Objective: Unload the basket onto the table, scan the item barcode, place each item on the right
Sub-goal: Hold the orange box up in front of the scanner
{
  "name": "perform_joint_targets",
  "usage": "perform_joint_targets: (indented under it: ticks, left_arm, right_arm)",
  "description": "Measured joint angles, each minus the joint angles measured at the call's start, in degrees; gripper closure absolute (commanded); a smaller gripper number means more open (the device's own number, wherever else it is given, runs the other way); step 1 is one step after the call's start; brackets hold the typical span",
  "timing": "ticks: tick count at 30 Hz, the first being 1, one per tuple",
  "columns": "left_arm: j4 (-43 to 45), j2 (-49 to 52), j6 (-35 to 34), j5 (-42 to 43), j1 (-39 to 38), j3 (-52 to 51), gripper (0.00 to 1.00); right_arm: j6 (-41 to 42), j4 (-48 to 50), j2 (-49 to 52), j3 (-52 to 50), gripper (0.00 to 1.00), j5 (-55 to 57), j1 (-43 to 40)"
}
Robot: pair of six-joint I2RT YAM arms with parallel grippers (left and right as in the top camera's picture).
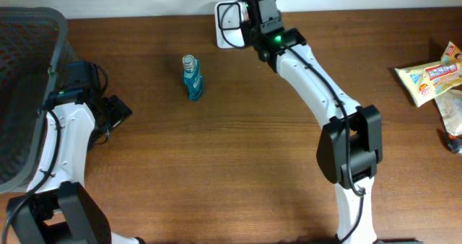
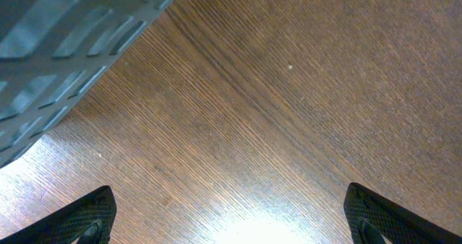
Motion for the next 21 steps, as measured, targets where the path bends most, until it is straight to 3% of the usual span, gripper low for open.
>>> perform_joint_targets:
  ticks: [5, 9, 21]
  left_arm:
    - [0.0, 0.0, 0.0, 0.0, 0.0, 0.0, 0.01]
    - [0.0, 0.0, 0.0, 0.0, 0.0, 0.0, 0.01]
    - [0.0, 0.0, 0.0, 0.0, 0.0, 0.0, 0.01]
  right_arm:
    - [-11.2, 12.4, 5.4, 0.3, 0.96, 0.7, -0.1]
    - [-18.5, 16.7, 10.0, 0.2, 0.96, 0.7, -0.1]
    - [-30.1, 26.3, 11.1, 0.2, 0.96, -3.9, 2.1]
